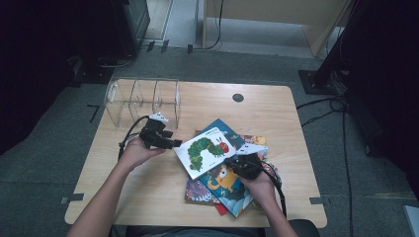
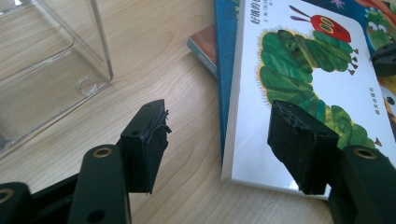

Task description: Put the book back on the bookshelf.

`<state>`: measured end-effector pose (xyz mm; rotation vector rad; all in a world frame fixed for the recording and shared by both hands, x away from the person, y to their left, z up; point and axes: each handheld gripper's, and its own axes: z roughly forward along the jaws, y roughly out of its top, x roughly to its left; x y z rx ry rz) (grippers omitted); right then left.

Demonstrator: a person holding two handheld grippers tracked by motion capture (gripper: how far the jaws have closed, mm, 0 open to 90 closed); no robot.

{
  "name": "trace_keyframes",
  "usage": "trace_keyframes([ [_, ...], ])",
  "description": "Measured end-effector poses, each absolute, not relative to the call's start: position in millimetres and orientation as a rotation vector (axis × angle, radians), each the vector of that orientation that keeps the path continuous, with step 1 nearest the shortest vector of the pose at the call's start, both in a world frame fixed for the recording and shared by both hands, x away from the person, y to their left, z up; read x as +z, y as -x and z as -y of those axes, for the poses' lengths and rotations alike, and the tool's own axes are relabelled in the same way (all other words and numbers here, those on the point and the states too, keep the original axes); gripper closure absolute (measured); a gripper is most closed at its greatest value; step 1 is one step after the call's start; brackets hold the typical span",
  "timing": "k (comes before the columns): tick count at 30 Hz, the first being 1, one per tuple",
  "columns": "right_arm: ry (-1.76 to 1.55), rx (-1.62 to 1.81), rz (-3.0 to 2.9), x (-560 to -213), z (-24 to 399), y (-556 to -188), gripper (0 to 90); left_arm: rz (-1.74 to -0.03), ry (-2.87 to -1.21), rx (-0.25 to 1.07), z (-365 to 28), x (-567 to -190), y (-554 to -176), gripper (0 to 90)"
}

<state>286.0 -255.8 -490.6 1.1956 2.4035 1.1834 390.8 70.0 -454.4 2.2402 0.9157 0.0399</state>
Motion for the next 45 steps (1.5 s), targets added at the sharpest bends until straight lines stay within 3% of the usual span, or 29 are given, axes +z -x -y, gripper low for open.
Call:
trace_keyframes([
  [30, -1.187, 1.224, -2.365, -495, 227, -299, 83.6, -0.913, -2.349, -0.04, -44, -465, -414, 32.8],
  [34, -1.15, 1.244, -2.42, -494, 224, -290, 90.0, -0.919, -2.356, -0.106, -44, -467, -414, 31.0],
  [45, -1.076, 1.246, -2.451, -495, 202, -289, 90.0, -0.905, -2.376, -0.18, -36, -471, -416, 26.9],
])
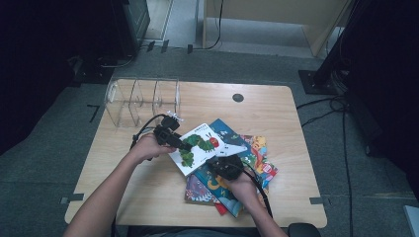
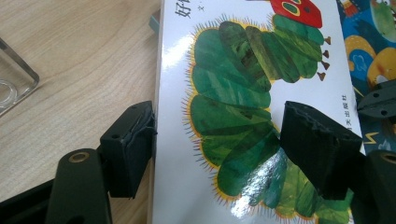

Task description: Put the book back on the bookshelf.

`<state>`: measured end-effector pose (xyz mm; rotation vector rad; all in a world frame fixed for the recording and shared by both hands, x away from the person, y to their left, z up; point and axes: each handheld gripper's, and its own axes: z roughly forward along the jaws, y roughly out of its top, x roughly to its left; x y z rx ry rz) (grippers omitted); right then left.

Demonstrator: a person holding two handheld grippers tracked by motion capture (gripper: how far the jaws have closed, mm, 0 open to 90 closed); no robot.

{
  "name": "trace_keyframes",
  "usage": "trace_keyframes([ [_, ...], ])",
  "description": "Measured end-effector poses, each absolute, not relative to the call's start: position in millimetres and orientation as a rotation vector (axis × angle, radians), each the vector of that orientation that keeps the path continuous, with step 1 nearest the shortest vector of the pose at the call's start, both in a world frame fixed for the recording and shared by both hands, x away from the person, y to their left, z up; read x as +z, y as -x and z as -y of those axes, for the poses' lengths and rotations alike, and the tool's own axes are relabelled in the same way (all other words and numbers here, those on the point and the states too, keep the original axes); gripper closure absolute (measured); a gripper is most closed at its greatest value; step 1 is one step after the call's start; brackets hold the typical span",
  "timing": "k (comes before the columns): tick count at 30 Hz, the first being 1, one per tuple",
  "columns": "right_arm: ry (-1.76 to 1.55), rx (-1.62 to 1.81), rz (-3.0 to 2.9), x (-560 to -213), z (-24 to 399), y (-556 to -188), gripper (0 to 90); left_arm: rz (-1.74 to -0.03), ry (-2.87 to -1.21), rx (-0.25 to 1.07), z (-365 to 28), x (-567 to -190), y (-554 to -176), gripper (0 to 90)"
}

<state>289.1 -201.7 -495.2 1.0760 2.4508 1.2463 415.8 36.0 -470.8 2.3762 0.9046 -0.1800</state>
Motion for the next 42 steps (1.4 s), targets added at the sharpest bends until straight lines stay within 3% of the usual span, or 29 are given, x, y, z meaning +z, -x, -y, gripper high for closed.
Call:
trace_keyframes([
  [8, -1.057, 1.236, -2.452, -495, 197, -292, 90.0, -0.945, -2.423, -0.174, -34, -464, -418, 28.3],
  [14, -1.029, 1.225, -2.453, -495, 197, -290, 90.0, -0.926, -2.421, -0.085, -41, -442, -411, 43.8],
  [17, -1.025, 1.221, -2.452, -495, 197, -290, 90.0, -0.921, -2.435, -0.063, -42, -431, -407, 47.1],
  [23, -1.018, 1.218, -2.453, -495, 197, -290, 90.0, -0.936, -2.407, -0.067, -43, -411, -401, 54.5],
  [27, -1.017, 1.218, -2.452, -495, 197, -290, 90.0, -0.955, -2.381, -0.142, -41, -403, -399, 57.5],
  [31, -1.022, 1.218, -2.453, -495, 197, -290, 90.0, -0.959, -2.408, -0.116, -35, -394, -395, 63.0],
  [42, -1.006, 1.214, -2.454, -495, 198, -290, 88.3, -0.964, -2.425, -0.158, -19, -384, -386, 66.5],
])
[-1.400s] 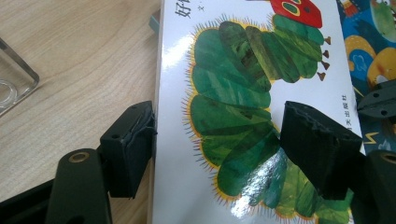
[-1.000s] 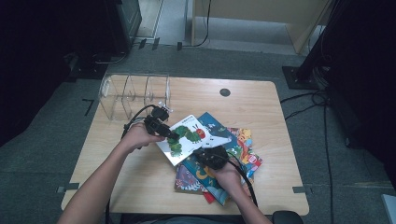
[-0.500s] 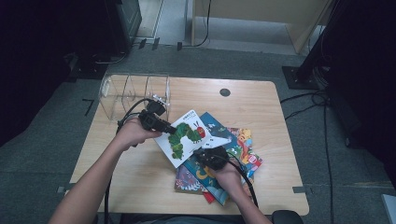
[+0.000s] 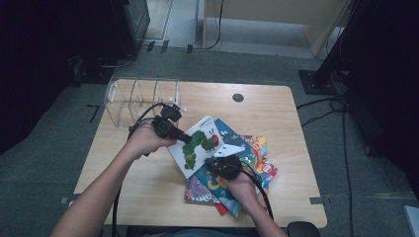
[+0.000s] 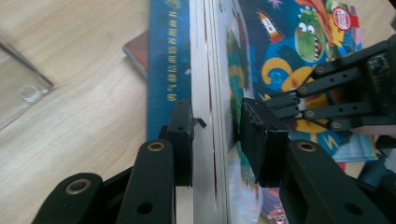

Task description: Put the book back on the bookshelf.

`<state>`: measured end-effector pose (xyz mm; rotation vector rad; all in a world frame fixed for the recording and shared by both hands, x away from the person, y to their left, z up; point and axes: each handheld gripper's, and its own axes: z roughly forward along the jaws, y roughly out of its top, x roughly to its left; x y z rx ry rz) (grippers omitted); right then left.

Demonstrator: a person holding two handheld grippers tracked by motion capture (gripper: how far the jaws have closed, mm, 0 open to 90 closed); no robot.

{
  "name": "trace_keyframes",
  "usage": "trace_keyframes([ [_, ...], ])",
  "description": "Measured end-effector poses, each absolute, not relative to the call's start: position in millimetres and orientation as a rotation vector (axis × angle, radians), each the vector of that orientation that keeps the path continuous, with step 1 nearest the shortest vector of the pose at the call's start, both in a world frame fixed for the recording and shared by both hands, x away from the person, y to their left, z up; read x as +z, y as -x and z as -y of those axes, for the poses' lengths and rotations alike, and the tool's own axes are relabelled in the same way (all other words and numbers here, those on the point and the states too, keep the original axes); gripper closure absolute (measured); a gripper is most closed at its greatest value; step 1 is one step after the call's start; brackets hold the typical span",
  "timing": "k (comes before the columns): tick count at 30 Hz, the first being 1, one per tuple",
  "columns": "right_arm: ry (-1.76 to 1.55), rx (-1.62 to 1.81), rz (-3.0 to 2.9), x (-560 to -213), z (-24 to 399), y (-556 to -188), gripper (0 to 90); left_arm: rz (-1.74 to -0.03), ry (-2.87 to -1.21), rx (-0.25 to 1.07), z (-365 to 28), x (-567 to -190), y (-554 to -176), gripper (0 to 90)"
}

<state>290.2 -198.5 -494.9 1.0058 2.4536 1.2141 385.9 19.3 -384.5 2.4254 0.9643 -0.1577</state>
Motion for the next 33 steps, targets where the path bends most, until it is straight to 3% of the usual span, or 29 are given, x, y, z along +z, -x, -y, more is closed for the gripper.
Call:
trace_keyframes([
  [11, -1.013, 1.222, -2.454, -495, 201, -292, 85.4, -0.971, -2.462, -0.067, -10, -382, -379, 64.5],
  [19, -1.011, 1.215, -2.447, -495, 200, -292, 85.7, -0.944, -2.449, -0.146, -9, -374, -379, 71.0],
  [33, -0.996, 1.22, -2.454, -495, 199, -291, 80.2, -0.933, -2.494, -0.161, 11, -378, -380, 67.4],
])
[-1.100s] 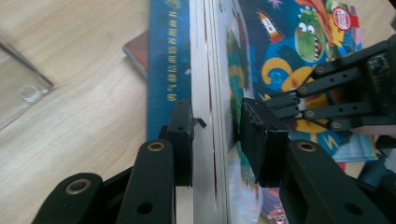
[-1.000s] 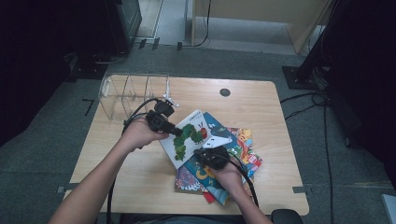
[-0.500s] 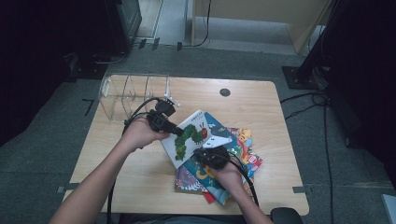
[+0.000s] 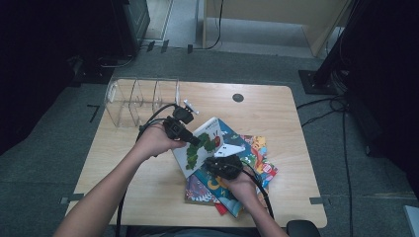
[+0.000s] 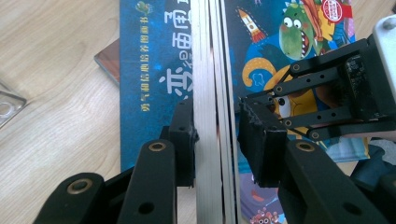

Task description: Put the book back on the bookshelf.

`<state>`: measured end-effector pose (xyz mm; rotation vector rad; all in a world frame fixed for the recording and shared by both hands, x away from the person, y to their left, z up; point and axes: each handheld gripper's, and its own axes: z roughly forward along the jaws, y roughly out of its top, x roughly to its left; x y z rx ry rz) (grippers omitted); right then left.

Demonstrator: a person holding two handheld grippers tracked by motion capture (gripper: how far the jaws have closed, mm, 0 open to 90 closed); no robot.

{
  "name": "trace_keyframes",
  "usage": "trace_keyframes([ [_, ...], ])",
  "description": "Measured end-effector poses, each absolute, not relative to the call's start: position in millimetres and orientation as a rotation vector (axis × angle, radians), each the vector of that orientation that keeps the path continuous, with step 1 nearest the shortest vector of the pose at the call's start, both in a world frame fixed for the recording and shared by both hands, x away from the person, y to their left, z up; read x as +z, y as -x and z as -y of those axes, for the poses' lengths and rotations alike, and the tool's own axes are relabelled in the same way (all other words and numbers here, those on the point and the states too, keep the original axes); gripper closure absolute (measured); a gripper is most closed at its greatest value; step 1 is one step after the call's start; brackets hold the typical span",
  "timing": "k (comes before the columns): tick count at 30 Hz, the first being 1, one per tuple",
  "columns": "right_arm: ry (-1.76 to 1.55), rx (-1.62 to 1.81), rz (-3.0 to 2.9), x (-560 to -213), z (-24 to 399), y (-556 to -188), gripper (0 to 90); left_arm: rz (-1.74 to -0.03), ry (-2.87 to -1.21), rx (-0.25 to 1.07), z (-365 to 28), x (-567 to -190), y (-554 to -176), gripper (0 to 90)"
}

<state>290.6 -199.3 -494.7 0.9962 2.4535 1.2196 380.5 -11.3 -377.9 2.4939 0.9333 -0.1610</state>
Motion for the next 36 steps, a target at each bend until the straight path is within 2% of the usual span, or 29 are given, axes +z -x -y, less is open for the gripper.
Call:
trace_keyframes([
  [7, -1.012, 1.21, -2.434, -495, 199, -291, 60.5, -0.925, -2.475, -0.223, 13, -379, -387, 75.7],
  [11, -1.015, 1.203, -2.427, -495, 199, -291, 54.9, -0.923, -2.474, -0.228, 11, -377, -388, 76.9],
  [23, -0.999, 1.176, -2.383, -493, 205, -296, 46.7, -0.978, -2.42, -0.17, -22, -368, -388, 76.9],
  [36, -1.03, 1.14, -2.385, -495, 212, -306, 43.9, -1.093, -2.362, -0.119, -60, -363, -385, 76.8],
])
